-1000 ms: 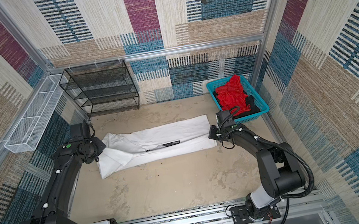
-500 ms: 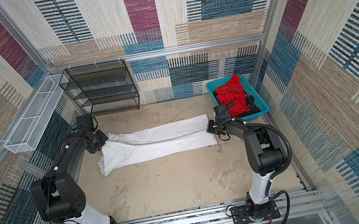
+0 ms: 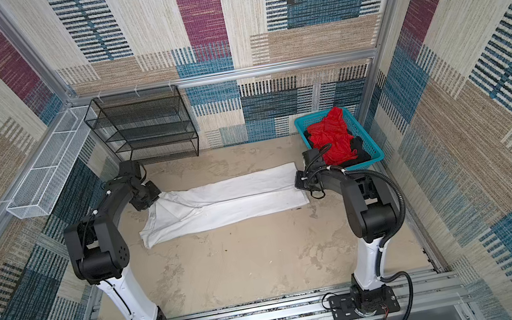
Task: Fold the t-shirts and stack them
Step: 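Release the hem and press the folded shirt flat with both grippers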
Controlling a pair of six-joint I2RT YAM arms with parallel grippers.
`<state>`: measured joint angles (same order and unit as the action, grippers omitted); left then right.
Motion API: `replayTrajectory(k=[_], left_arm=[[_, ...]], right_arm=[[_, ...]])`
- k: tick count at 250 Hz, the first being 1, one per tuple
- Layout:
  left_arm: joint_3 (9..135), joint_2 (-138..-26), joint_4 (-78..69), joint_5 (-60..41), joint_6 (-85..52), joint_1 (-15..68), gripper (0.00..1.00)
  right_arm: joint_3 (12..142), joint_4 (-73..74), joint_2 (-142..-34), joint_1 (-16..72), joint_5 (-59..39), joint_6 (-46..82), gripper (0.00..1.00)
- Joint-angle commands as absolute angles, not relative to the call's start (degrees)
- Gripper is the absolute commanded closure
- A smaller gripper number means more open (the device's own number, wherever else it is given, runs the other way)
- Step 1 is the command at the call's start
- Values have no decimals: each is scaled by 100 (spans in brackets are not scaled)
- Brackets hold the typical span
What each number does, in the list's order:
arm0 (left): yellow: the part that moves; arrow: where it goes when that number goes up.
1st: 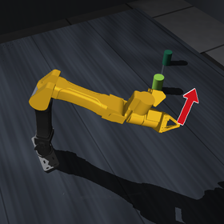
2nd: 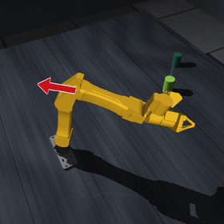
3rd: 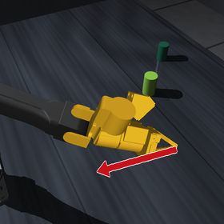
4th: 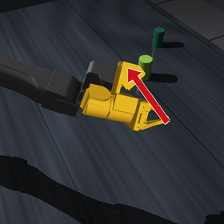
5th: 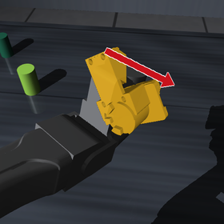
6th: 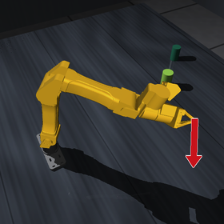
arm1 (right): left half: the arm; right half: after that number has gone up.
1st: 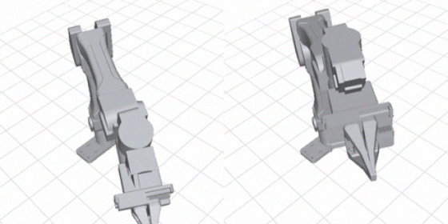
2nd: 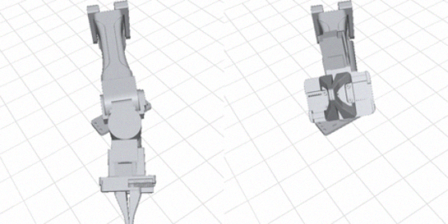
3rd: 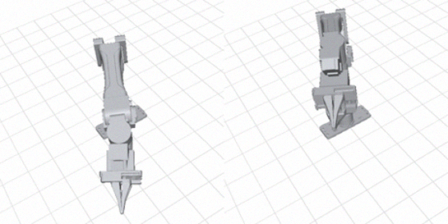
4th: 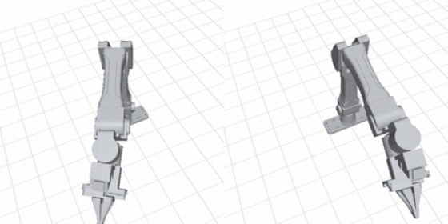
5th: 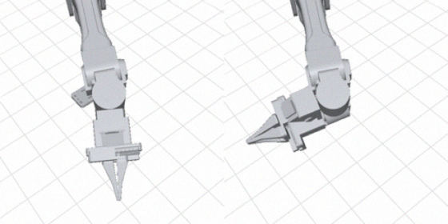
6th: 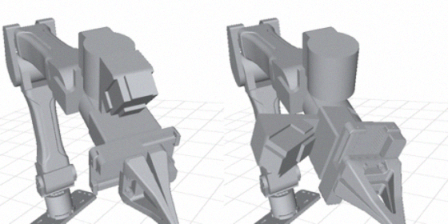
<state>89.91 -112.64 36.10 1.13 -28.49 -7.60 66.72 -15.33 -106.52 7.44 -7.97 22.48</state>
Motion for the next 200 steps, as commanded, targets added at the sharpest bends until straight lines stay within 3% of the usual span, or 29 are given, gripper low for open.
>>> replayTrajectory(k=[1, 33, 87, 200], left_arm=[[8902, -11059, 3093, -67, -2470, -767, 70], [8431, -10564, 3122, -272, -2397, -731, 66], [6799, -9426, 2844, -969, -2815, -277, 65], [7091, -10105, 3520, -470, -2349, 349, 65]], right_arm=[[6534, -1349, -10233, 806, -413, 2146, 62], [6346, -1411, -9840, 1063, -487, 2047, 51], [6064, -1176, -10037, 1449, -1112, 2132, 50], [5762, -1094, -10121, 1468, -1107, 2198, 50]])
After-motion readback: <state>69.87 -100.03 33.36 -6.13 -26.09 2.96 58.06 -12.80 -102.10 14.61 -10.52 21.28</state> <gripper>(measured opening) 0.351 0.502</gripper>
